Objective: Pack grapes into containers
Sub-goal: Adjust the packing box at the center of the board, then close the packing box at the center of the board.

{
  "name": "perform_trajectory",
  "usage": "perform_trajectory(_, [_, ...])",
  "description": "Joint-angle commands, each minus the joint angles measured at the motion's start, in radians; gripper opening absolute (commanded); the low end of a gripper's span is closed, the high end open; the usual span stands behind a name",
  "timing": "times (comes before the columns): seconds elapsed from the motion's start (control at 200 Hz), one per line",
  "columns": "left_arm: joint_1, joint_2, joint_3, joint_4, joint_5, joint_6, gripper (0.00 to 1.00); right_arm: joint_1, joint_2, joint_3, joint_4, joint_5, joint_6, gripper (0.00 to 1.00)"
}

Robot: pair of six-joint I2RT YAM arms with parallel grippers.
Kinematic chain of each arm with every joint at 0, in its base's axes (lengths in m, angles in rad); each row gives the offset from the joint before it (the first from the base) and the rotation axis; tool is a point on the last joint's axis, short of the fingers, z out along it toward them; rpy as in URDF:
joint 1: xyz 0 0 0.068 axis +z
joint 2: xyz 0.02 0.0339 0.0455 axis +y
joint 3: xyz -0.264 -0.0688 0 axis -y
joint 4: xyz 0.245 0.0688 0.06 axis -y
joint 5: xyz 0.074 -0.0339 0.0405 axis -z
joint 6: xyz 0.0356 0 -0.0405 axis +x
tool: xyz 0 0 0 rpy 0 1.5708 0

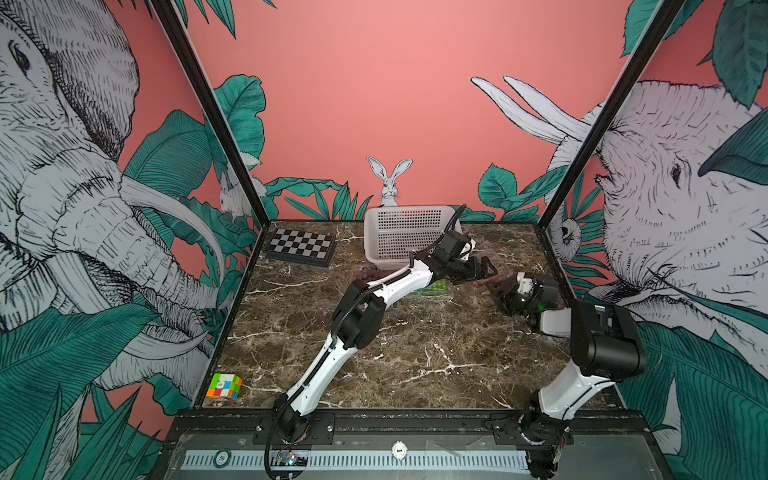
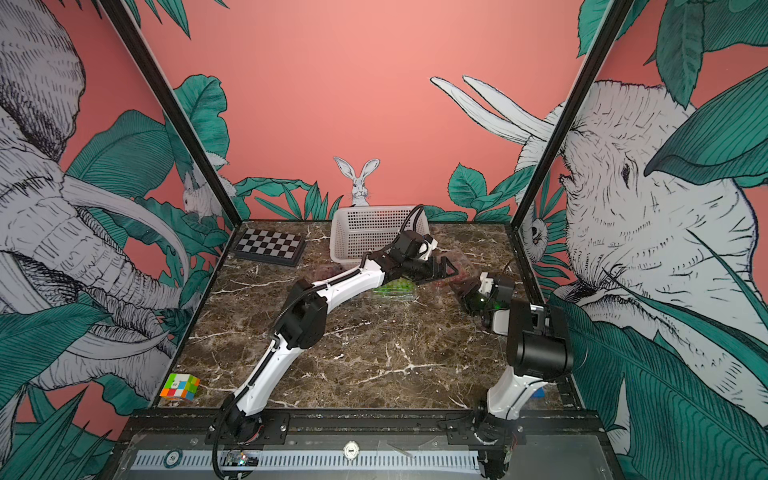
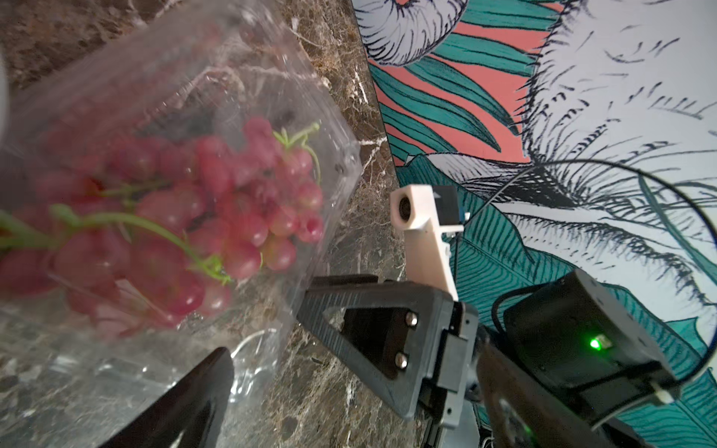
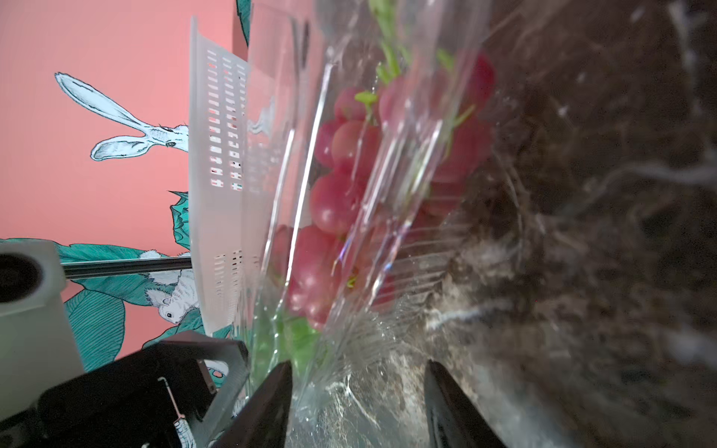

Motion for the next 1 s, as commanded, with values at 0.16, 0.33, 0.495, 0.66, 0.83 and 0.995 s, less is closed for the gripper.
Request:
perform_trajectory(0.16, [-0.005, -0.007, 0.027, -0.002, 0.003, -0.014, 0.99, -0.005, 0.089, 0.151, 0.038, 0.027, 0.005, 0.52])
perform_trajectory(0.33, [-0.005, -0.004, 0.040, 0.003, 0.011, -0.026, 0.99, -0.017, 0.091, 0.180, -0.001, 0.017, -0.007, 0.52])
perform_trajectory(0.495, [-0.004, -0.030, 0.054, 0.027, 0.007, -0.043, 0.99, -0.024, 0.024, 0.111, -0.032, 0.011, -0.048, 0.52])
perform_trajectory(0.66, [-0.001, -0.011, 0.107, 0.034, -0.032, -0.033, 0.99, -0.022, -0.001, 0.025, 0.040, -0.004, -0.018, 0.48])
perform_trajectory(0.83, [0.003, 0.069, 0.167, 0.074, -0.034, -0.079, 0.99, 0.002, 0.010, -0.007, 0.104, -0.009, 0.011, 0.45])
perform_trajectory(0.995, [0.005, 0.094, 0.176, 0.104, -0.058, -0.089, 0.99, 0.009, 0.006, -0.012, 0.134, -0.006, 0.032, 0.42])
